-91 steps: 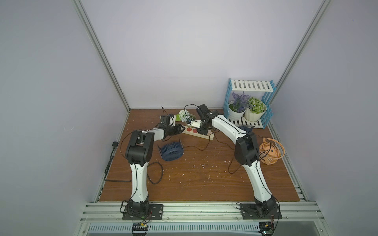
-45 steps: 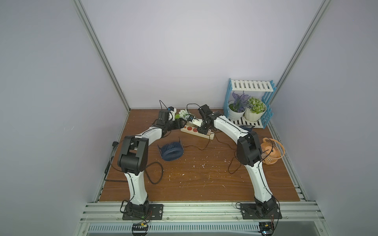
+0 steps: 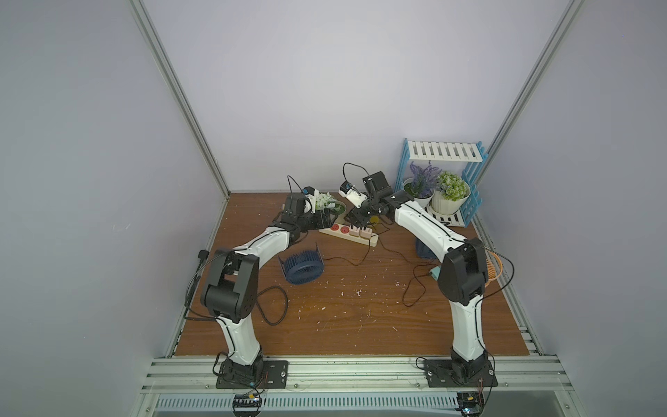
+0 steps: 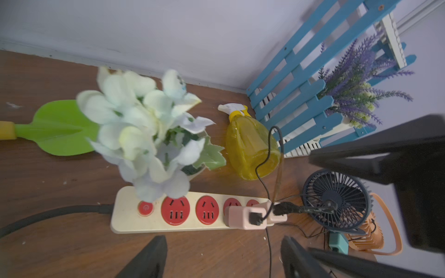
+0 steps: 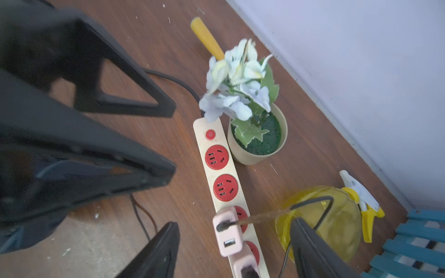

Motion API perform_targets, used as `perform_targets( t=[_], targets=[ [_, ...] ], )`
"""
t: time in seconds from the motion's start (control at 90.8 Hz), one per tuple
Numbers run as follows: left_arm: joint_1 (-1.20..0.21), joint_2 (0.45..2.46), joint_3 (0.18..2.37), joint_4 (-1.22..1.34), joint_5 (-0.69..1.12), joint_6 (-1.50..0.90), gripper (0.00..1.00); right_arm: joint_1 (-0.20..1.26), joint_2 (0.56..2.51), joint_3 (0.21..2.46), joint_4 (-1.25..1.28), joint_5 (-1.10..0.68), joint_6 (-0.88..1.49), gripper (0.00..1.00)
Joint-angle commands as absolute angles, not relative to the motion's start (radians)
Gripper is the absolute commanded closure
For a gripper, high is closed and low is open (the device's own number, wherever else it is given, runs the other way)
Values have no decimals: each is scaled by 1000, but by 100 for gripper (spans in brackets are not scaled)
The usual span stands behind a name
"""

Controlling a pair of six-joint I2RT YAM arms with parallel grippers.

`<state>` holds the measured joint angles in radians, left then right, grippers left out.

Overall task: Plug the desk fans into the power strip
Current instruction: Insert the plug into the socket.

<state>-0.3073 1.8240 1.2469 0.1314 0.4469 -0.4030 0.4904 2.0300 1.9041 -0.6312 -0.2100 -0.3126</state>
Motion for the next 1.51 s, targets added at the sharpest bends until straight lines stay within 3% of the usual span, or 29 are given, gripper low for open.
perform_targets(
  t=[0.0,0.077,0.253,0.606,1.497],
  targets=[
    [-344,1834,1248,139,433,-445,29,485,1958,1813,-561,-222,-231,27],
    [-364,1852,1247,159,444,-469,36,485,1920,1727,-499,-220,-210,31],
    [-386,1909,1261,166,465,-539,51,486,1961,1733,-533,-155,-212,53],
    [-396,1989,1292,168,480,-598,61,491,2143,1940,-732,-15,-344,71],
    [-414,2092,1380,178,520,-609,64,492,2329,2157,-971,-35,-450,78]
  ],
)
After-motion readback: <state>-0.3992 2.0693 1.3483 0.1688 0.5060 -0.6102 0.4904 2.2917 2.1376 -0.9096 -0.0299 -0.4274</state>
